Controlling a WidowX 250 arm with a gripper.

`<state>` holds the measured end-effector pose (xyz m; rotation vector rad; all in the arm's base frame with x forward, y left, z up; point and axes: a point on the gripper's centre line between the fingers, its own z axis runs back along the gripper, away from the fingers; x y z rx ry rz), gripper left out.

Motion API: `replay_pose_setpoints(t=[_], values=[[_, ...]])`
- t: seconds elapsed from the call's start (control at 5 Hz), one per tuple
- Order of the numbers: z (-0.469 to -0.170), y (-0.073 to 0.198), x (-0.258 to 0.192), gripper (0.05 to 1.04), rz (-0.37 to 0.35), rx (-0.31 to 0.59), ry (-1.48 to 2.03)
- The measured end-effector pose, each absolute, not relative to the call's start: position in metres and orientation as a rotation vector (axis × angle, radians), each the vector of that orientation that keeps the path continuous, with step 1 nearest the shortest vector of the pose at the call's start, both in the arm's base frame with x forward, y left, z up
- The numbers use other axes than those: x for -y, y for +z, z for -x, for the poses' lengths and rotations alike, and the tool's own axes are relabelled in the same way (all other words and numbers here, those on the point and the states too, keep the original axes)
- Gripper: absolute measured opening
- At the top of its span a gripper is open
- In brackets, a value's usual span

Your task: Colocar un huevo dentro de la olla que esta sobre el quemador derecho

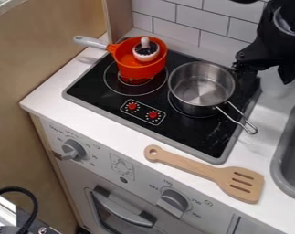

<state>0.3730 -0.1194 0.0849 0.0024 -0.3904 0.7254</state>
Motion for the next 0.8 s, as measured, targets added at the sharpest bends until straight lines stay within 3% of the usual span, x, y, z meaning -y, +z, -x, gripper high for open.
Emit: replay_pose_setpoints(t=[0.8], values=[[-0.396, 0.066, 0.129, 0.998, 0.045, 0.481, 0.774]])
